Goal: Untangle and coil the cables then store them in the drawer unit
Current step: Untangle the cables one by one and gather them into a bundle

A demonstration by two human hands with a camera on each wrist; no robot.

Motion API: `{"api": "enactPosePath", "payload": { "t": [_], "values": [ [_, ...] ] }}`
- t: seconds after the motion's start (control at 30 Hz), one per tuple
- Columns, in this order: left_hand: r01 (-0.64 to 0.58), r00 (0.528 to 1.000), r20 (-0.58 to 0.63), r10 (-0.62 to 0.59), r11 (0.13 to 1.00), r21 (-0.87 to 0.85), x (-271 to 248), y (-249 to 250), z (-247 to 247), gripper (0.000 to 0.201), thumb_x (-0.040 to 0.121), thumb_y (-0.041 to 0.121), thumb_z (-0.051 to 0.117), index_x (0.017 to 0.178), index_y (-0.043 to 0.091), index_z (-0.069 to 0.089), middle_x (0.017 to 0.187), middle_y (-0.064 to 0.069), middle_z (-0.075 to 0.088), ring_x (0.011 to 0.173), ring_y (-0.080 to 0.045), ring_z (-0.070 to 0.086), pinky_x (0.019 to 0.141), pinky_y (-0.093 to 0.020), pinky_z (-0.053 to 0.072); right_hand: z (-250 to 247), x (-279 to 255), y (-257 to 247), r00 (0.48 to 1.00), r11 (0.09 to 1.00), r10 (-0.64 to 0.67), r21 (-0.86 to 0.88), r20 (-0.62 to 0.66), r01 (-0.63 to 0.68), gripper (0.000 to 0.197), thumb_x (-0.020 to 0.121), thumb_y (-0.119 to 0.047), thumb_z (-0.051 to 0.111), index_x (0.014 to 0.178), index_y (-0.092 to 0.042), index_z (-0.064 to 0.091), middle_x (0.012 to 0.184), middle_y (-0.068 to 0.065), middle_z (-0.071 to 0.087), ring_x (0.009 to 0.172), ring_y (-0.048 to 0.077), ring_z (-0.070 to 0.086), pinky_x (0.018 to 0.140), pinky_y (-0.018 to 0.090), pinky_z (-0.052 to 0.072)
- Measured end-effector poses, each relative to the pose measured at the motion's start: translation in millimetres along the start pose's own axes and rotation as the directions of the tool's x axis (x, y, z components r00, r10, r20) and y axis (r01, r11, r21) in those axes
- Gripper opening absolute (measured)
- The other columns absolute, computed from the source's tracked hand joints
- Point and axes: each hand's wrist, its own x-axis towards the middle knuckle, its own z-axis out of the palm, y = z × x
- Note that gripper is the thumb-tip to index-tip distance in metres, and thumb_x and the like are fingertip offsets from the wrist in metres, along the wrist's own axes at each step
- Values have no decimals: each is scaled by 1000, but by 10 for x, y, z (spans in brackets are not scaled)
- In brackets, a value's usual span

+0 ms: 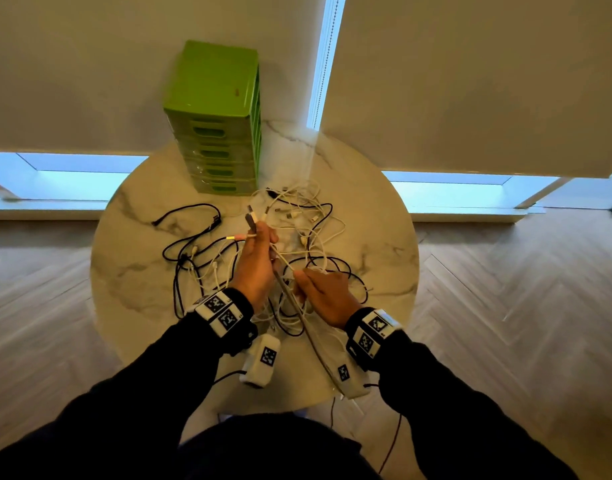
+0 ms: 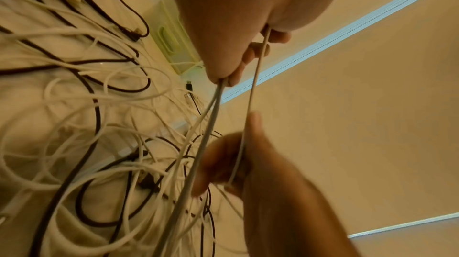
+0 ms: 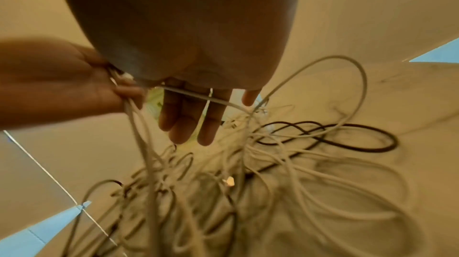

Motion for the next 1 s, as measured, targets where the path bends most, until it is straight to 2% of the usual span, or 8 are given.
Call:
{"api": "enactPosePath", "payload": {
  "t": [0.07, 0.13, 0.27, 0.4, 0.57, 0.8, 0.9, 1.0],
  "values": [
    [-48, 999, 0, 48, 999, 12, 14, 52, -74, 41, 106, 49, 31, 79, 23, 48, 76, 4, 47, 59, -6, 36, 59, -26, 32, 48, -19, 94, 1000, 999, 12, -37, 28, -11, 42, 101, -60, 15, 77, -51, 48, 68, -13, 60, 72, 1, 59, 100, 53, 39],
    [-89, 996, 25, 88, 995, 40, 14, 117, -125, 42, 104, 54, 30, 79, 25, 46, 76, 8, 53, 68, -8, 45, 66, -29, 37, 52, 0, 197, 1000, 998, 12, -61, 17, -11, 43, 100, -61, 14, 76, -47, 47, 69, -13, 57, 72, -2, 56, 99, 54, 39],
    [-91, 993, 54, 103, 979, -182, 2, 409, -202, 42, 106, 49, 28, 78, 20, 41, 63, 4, 33, 59, -14, 46, 73, -42, 56, -29, 117, 248, 997, 987, 48, -155, 53, -40, 48, 99, -60, 12, 76, -38, 48, 73, -13, 60, 77, 4, 57, 99, 51, 36],
    [-132, 990, 16, 140, 962, -237, -19, 695, -287, 42, 107, 48, 28, 78, 20, 40, 63, 5, 21, 52, -11, 23, 53, -28, 34, -193, 251, 211, 980, 961, 127, -263, 151, -84, 44, 107, -50, 18, 80, -33, 48, 79, -11, 62, 84, 9, 57, 93, 38, 23],
    [-234, 972, -45, 230, 942, -240, -19, 875, -375, 42, 107, 47, 27, 77, 21, 40, 59, 10, 27, 53, -10, 19, 50, -25, 24, -399, 510, 175, 982, 920, 148, -381, 115, -94, 43, 104, -57, 17, 79, -41, 48, 81, -13, 63, 90, 10, 57, 94, 44, 20],
    [-234, 971, -42, 235, 972, 37, 53, 874, -496, 40, 107, 44, 34, 76, 21, 42, 58, 11, 33, 52, -7, 29, 52, -23, 26, -575, 642, 62, 999, 894, -49, -446, -8, 40, 44, 106, -52, 21, 84, -32, 54, 67, -11, 60, 79, 17, 65, 104, 47, 28],
    [-111, 993, 70, 94, 949, 295, 32, 638, -418, 42, 106, 48, 38, 77, 21, 52, 62, 7, 47, 60, -13, 41, 61, -29, 35, -598, 682, -210, 950, 938, -197, -328, -244, 111, 42, 104, -48, 32, 73, -30, 53, 58, -12, 53, 67, 25, 66, 87, 43, 43],
    [1, 996, 82, -29, 947, 322, 37, 424, -293, 49, 107, 48, 35, 84, 15, 62, 72, -1, 63, 61, -12, 51, 62, -25, 39, -556, 674, -484, 887, 915, -366, -284, -281, 287, 40, 104, -40, 41, 73, -25, 61, 60, -7, 59, 56, 23, 61, 73, 40, 47]
  ]
}}
